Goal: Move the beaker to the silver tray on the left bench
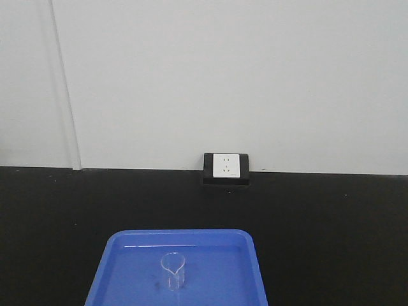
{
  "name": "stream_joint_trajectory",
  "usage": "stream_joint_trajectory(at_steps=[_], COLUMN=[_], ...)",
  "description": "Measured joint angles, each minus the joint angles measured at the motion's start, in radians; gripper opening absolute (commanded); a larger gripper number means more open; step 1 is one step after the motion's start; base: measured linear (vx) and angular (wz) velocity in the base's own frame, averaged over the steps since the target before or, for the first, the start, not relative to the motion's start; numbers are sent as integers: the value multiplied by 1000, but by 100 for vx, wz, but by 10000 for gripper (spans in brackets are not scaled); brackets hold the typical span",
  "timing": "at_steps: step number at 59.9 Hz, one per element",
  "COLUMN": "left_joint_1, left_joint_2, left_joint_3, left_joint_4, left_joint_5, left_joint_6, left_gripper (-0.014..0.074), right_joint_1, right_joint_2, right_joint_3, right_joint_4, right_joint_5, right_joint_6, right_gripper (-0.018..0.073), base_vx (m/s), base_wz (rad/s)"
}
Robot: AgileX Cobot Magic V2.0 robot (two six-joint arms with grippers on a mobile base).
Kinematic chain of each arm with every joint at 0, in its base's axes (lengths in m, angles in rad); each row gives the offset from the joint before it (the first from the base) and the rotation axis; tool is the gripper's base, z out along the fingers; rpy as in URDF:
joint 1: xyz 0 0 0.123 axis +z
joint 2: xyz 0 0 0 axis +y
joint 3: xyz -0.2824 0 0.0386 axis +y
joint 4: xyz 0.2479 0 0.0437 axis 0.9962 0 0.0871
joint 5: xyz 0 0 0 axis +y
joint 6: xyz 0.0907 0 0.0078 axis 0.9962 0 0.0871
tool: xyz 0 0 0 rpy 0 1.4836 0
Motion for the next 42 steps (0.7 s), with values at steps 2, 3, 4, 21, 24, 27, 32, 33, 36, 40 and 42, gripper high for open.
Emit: stream_joint_trajectory(at_steps=[2,3,4,21,24,27,32,33,36,40,42], left_joint_1=[0,0,0,0,0,0,0,0,0,0,0], left_joint_2=[0,0,0,0,0,0,0,0,0,0,0], left_joint_3=[0,0,0,0,0,0,0,0,0,0,0], left_joint_4=[0,0,0,0,0,0,0,0,0,0,0], left_joint_5=[0,0,0,0,0,0,0,0,0,0,0], left_joint_6=[0,0,0,0,0,0,0,0,0,0,0], left_gripper=[1,1,1,1,1,1,1,1,1,1,1], right_joint_1=[0,0,0,0,0,0,0,0,0,0,0], right_joint_2=[0,0,0,0,0,0,0,0,0,0,0], right_joint_3=[0,0,0,0,0,0,0,0,0,0,0], right_joint_4=[0,0,0,0,0,0,0,0,-4,-5,-5], right_joint_5=[-1,-1,-1,-4,-8,-14,-52,-63,-119,-229,-285], right_joint_6=[0,0,0,0,0,0,0,0,0,0,0], right_gripper=[-11,-11,-11,-11,-11,-11,-11,-11,-11,-11,-11], base_vx=[0,0,0,0,0,0,0,0,0,0,0], base_wz=[0,0,0,0,0,0,0,0,0,0,0])
